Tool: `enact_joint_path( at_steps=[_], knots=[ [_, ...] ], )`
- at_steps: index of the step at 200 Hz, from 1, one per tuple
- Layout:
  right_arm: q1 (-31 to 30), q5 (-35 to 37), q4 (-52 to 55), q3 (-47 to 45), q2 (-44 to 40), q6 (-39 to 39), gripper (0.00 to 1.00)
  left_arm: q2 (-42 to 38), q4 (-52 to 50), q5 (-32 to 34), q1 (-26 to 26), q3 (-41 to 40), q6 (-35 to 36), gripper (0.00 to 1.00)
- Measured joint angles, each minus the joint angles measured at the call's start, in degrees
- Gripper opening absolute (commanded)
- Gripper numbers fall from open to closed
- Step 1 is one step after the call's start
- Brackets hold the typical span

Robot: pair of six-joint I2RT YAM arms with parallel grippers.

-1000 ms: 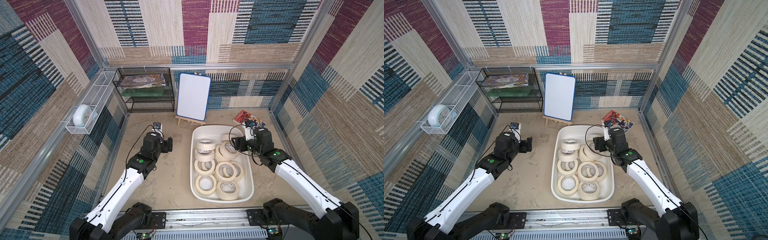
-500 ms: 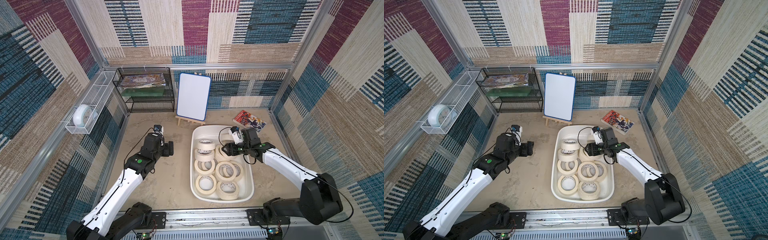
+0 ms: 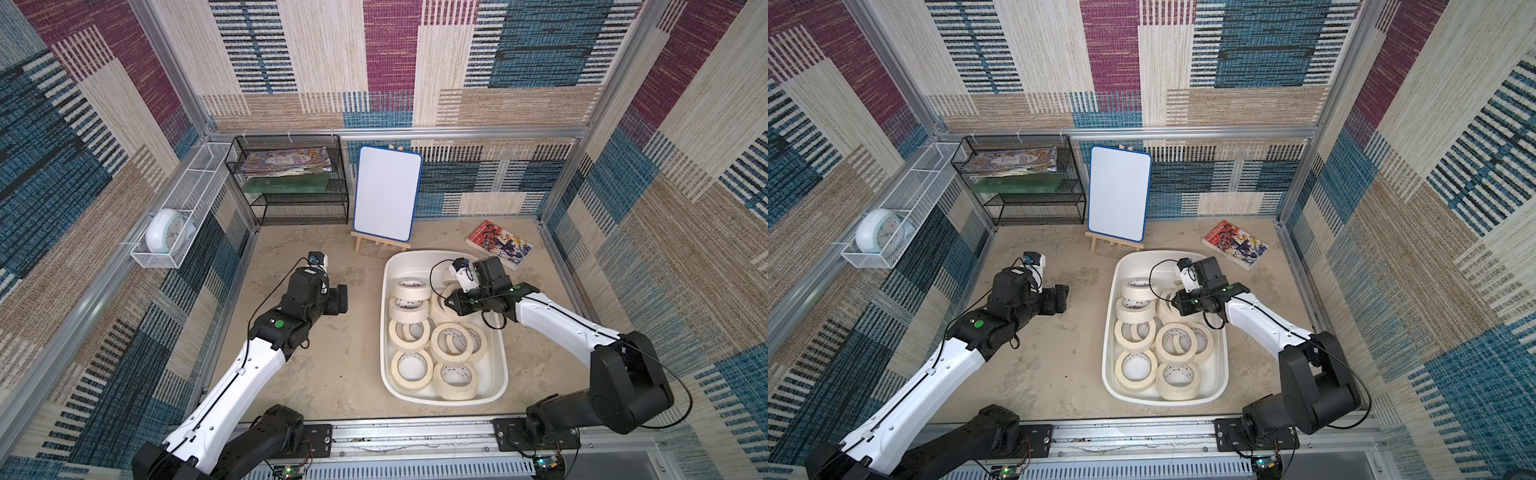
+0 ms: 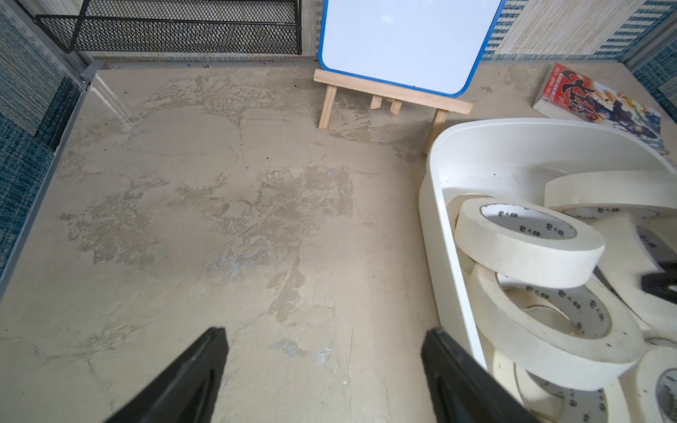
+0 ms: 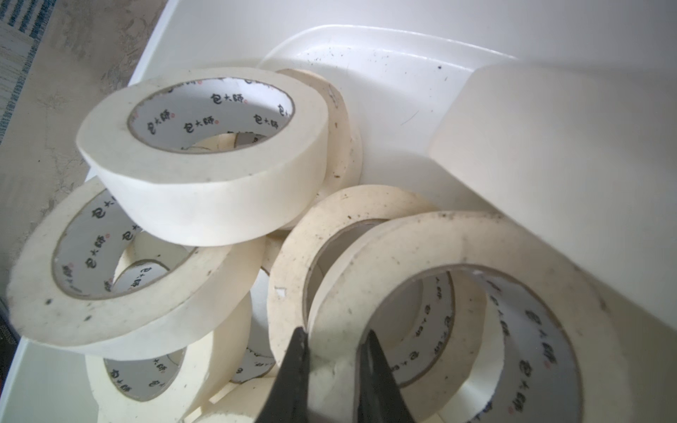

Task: Take out the art tape in the storage box
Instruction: Pick up the art tape from the storage box.

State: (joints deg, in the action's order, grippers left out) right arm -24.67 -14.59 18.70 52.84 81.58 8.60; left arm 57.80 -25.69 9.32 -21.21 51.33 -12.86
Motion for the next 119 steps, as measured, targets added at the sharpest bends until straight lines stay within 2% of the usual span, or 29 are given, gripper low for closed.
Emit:
enact_joint_path(
  at_steps=[52,58,64,79,86,100,119],
  knots=[
    [-11.47,6.86,6.84,4.13,-0.66,2.75,0.01,-1.44,-0.26,0.42,0.0,0.17,-0.02,0.89],
    [-12.59,7.89,7.67,4.0,-0.04,3.1,0.08,-1.6,-0.26,0.48,0.0,0.17,-0.02,0.89],
    [-13.57,9.22,7.52,3.93,0.48,3.5,0.2,-1.68,-0.26,0.66,0.0,0.17,-0.02,0.89],
    [-14.88,10.93,7.54,3.93,0.96,4.37,0.68,-1.79,-0.26,0.92,0.0,0.17,-0.02,0.89],
    [-15.1,10.86,8.2,3.89,1.01,5.25,0.83,-1.81,-0.28,1.03,0.0,0.17,-0.02,0.89],
    [-15.43,11.08,9.81,3.74,0.15,6.01,0.96,-1.81,-0.33,1.05,0.0,0.17,-0.02,0.89],
    [-15.5,12.59,13.27,5.11,-3.39,7.41,0.99,-1.81,-0.39,1.2,0.0,0.17,-0.02,0.89]
  ],
)
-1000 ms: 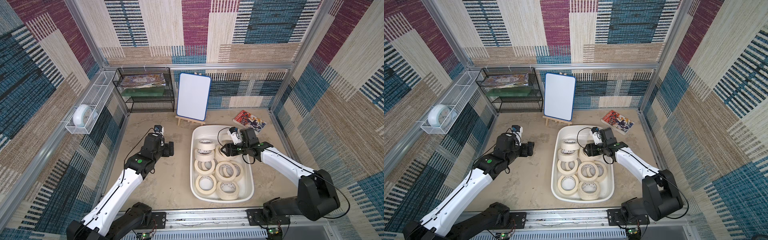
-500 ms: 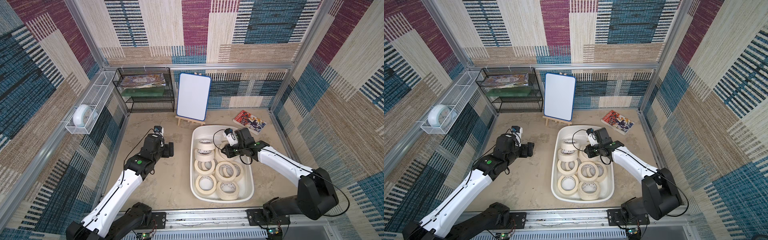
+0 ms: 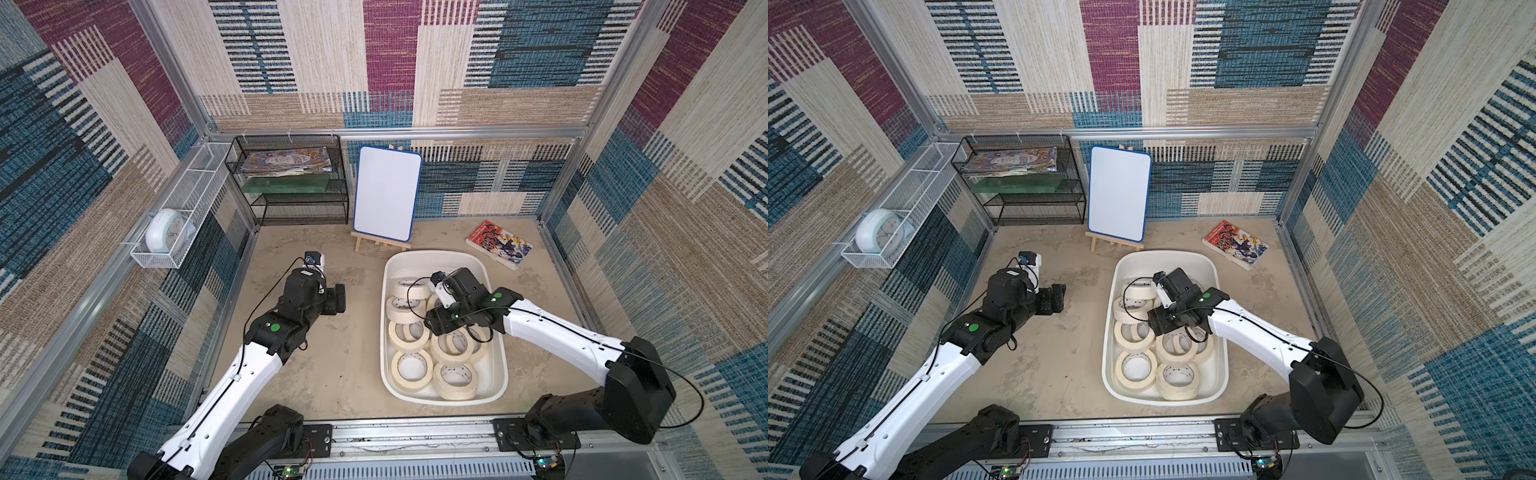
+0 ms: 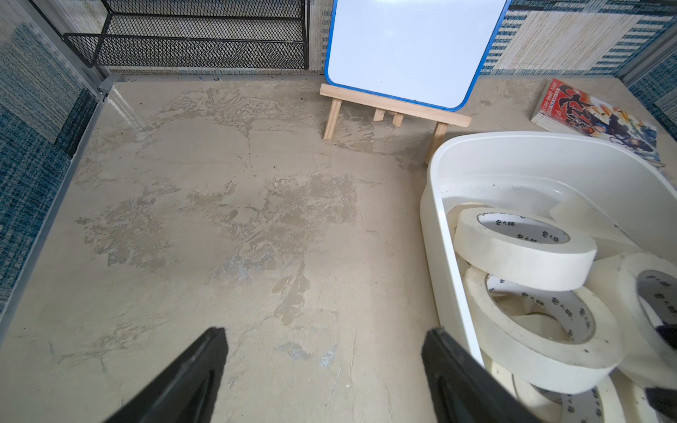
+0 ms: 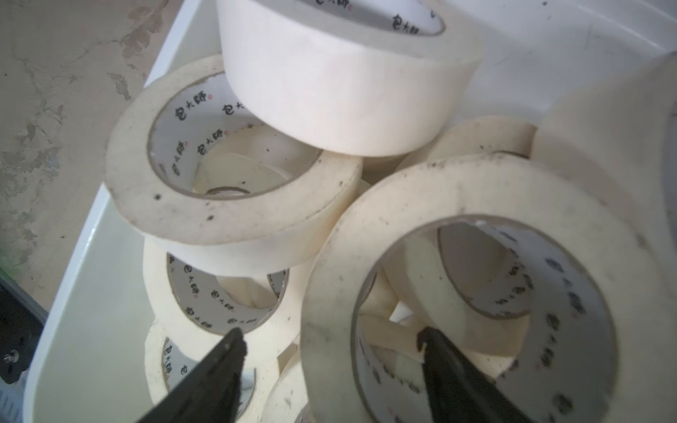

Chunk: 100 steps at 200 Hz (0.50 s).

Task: Take out the art tape in the storage box
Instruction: Pick up the art tape from the storage box.

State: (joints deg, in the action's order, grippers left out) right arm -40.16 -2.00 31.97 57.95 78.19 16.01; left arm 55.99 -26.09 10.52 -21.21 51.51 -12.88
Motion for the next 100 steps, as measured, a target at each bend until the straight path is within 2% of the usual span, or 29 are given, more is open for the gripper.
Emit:
enact_joint_path(
  at_steps=[28,54,73,100],
  knots=[
    [0.9,6.27,1.7,2.21,-5.18,2.36,0.97,-0.02,-0.07,0.0,0.0,-0.02,0.02,0.89],
    [7.72,9.29,2.23,0.31,-7.23,4.24,0.92,-0.07,0.13,0.0,0.0,-0.22,0.02,0.89],
    [10.95,9.01,2.36,-1.75,-6.51,4.66,0.88,-0.07,0.15,-0.04,0.0,-0.39,0.02,0.89],
    [11.65,6.67,0.83,-1.9,-3.58,4.66,0.84,-0.13,0.09,-0.09,0.0,-0.39,0.02,0.89]
  ],
)
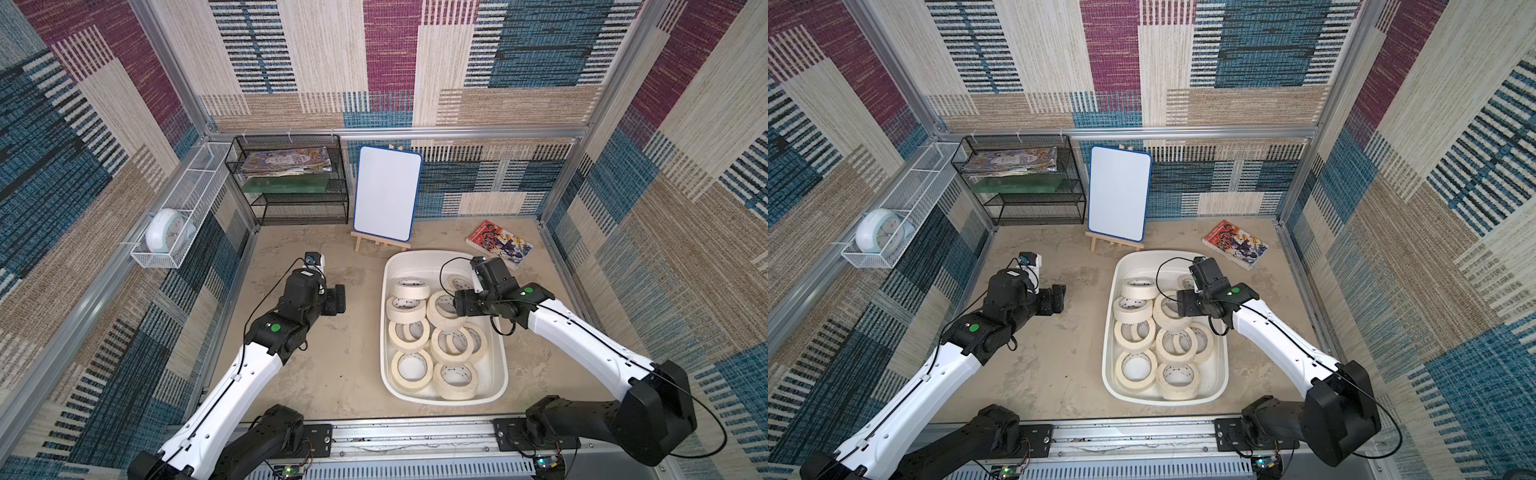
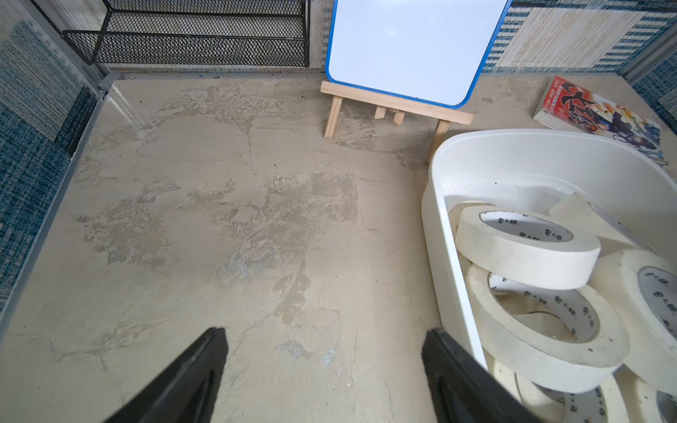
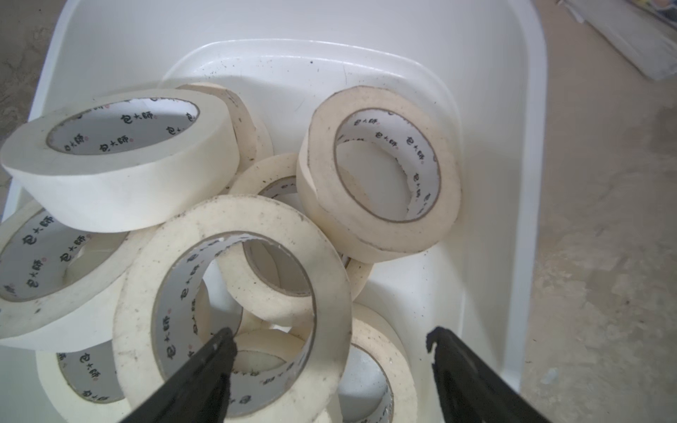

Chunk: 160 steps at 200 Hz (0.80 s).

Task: Take out the art tape in the storage box
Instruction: Pick up the art tape from the storage box.

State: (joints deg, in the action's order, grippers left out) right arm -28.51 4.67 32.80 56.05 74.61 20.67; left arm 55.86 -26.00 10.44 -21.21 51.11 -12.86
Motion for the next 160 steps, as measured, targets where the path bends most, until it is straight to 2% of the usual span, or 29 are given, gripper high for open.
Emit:
enact_joint_path(
  at_steps=[11,44,51,61,75,103,115,160],
  knots=[
    [0.02,-0.74,-0.85,0.11,1.31,-0.04,0.81,-0.22,0.02,-0.17,0.0,0.0,0.0,0.89],
    [0.79,-0.83,-2.64,-0.28,4.52,-0.42,0.62,-0.7,-0.15,-1.2,0.0,0.07,-0.37,0.89],
    [0.98,-0.83,-2.97,-0.52,5.01,-0.48,0.5,-0.7,-0.35,-1.25,-0.02,0.24,-0.44,0.89],
    [1.27,-0.83,-3.17,-0.83,5.64,-0.74,0.25,-0.74,-0.48,-1.42,-0.04,0.55,-0.61,0.89],
    [1.4,-1.2,-2.91,-0.5,6.03,-0.9,0.0,-0.76,-0.66,-1.88,-0.13,1.01,-0.66,0.88],
    [1.11,-0.09,-1.38,1.84,4.37,-2.1,0.0,-0.04,-0.7,-4.55,-1.29,2.71,-1.55,0.86],
    [-0.02,2.64,-0.35,4.11,3.58,-3.06,0.0,0.7,-1.01,-5.35,-2.47,4.02,-2.01,0.86],
    [-11.3,9.25,1.73,16.35,7.93,-4.85,0.0,5.73,-2.78,-7.5,-10.21,11.91,-2.08,0.86]
  ],
)
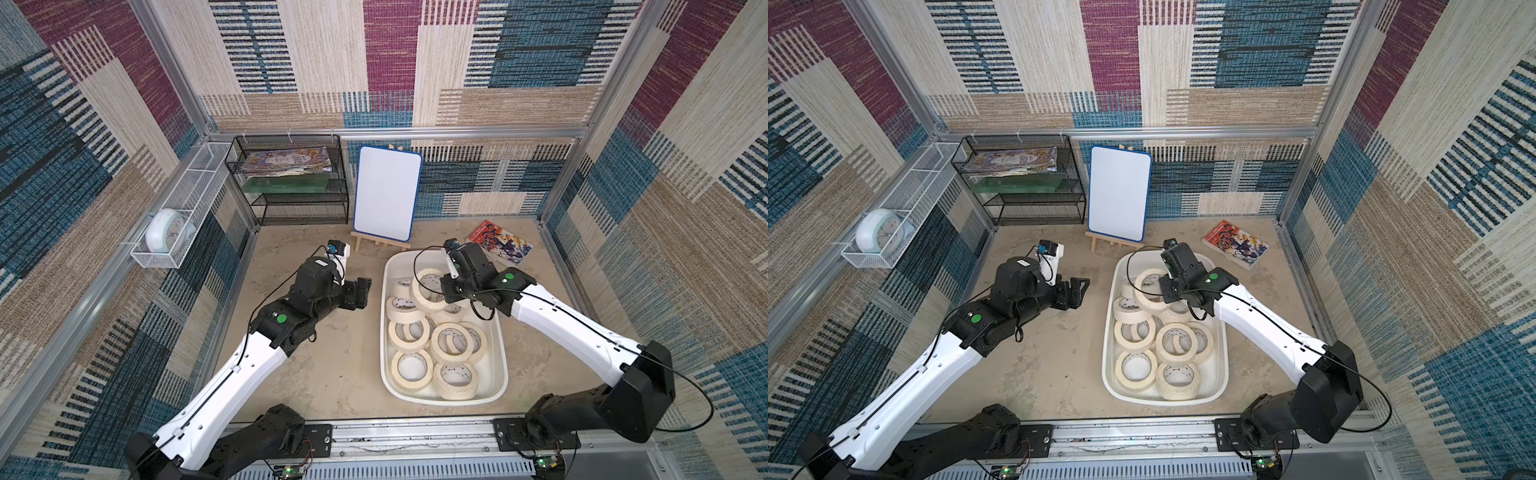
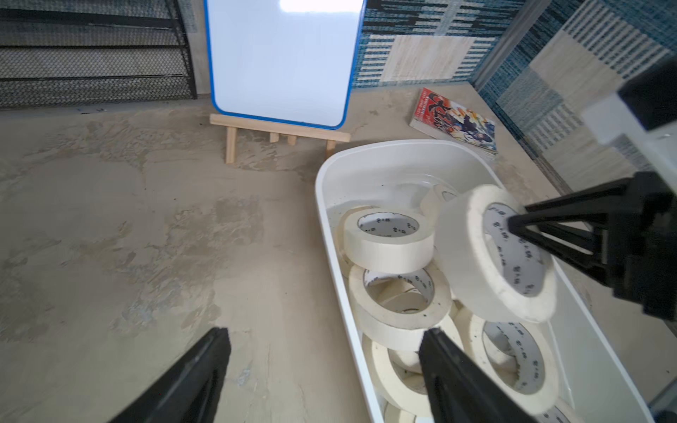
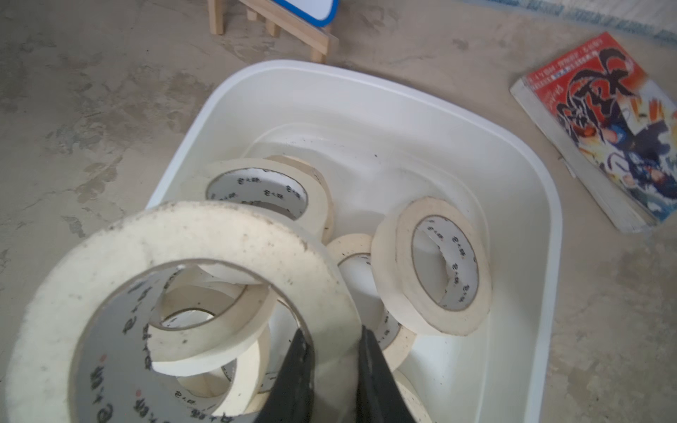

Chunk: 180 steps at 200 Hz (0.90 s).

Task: Take out the art tape in the storage box
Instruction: Pick up the art tape from the storage box.

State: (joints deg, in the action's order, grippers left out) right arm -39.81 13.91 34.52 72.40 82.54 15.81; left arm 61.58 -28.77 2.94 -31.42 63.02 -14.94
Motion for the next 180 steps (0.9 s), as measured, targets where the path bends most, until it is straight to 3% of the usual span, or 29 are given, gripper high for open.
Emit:
enact_joint_path(
  at_steps=[56,122,144,180],
  knots=[
    [-7.45,3.02,0.9,8.44,10.73,-0.28,0.0,8.96,-1.81,-0.09,-4.87,4.9,0.37,0.84],
    [-9.44,2.29,0.11,8.92,9.9,-0.15,0.0,16.94,-2.14,1.66,-5.07,4.9,0.35,0.8],
    [-10.14,1.53,-0.13,8.66,9.9,-0.04,0.0,19.39,-1.66,1.95,-5.07,5.77,0.17,0.62],
    [-10.58,1.25,-1.88,7.58,9.66,0.11,0.0,21.81,-0.94,2.69,-5.42,6.99,0.7,0.1]
  ],
)
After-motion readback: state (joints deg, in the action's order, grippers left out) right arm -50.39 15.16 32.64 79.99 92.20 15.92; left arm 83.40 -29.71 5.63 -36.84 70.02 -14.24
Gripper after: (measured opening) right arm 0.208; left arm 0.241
